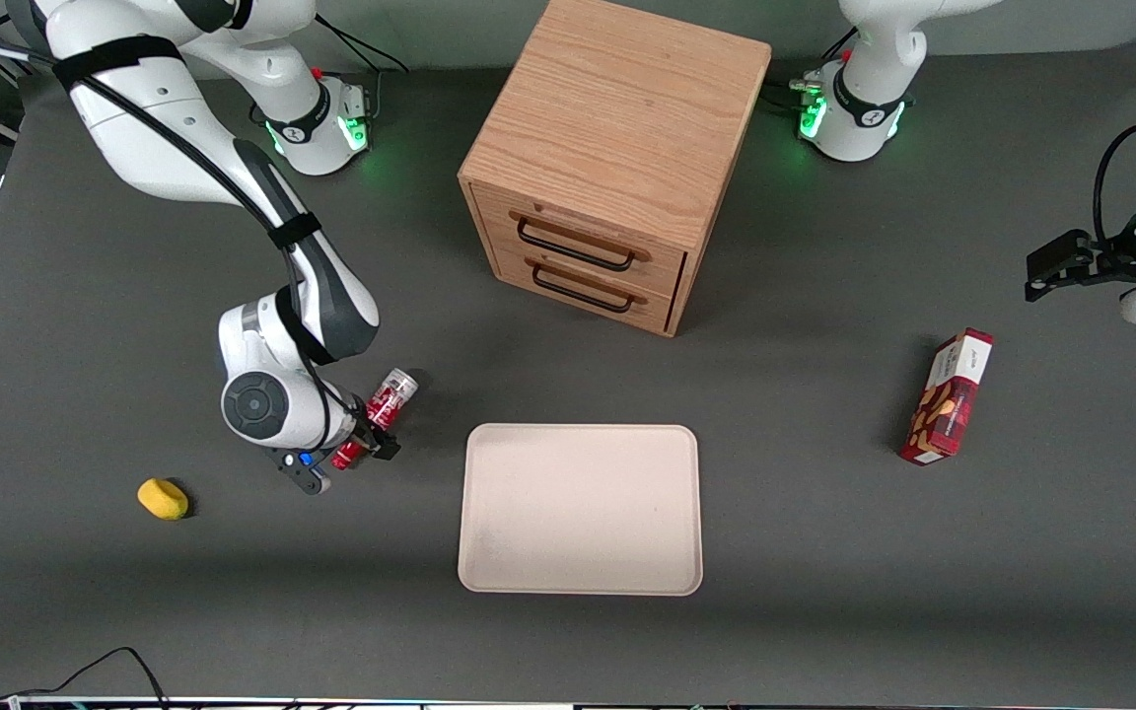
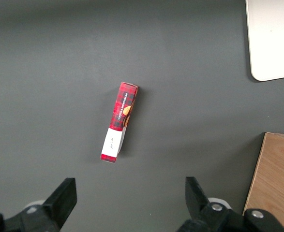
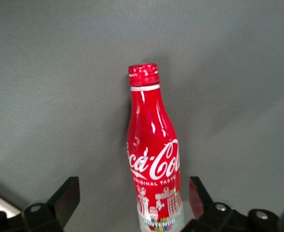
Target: Place coke bottle on tray
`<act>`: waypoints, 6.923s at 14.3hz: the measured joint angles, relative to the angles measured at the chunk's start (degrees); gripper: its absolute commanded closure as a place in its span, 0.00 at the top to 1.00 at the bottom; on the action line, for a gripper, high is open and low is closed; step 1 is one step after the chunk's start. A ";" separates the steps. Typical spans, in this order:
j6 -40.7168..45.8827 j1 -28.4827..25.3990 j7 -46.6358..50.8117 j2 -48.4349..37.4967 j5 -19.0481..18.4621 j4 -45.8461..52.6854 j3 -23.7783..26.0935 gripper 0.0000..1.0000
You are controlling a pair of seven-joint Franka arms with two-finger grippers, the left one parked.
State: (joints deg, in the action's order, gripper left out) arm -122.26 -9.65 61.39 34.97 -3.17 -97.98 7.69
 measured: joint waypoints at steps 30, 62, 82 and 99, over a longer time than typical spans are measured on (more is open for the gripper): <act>18.84 0.34 -28.96 -12.53 -1.53 20.17 4.55 0.00; -6.89 -4.10 -31.00 24.37 -2.13 30.62 10.03 0.25; -6.94 -5.81 -30.85 24.48 -2.81 31.46 9.52 1.00; 32.13 0.04 -31.30 -9.73 -3.80 34.36 3.14 1.00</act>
State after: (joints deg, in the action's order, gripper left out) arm -90.13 -9.61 30.10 25.24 -6.97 -63.62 10.82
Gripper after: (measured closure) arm 0.000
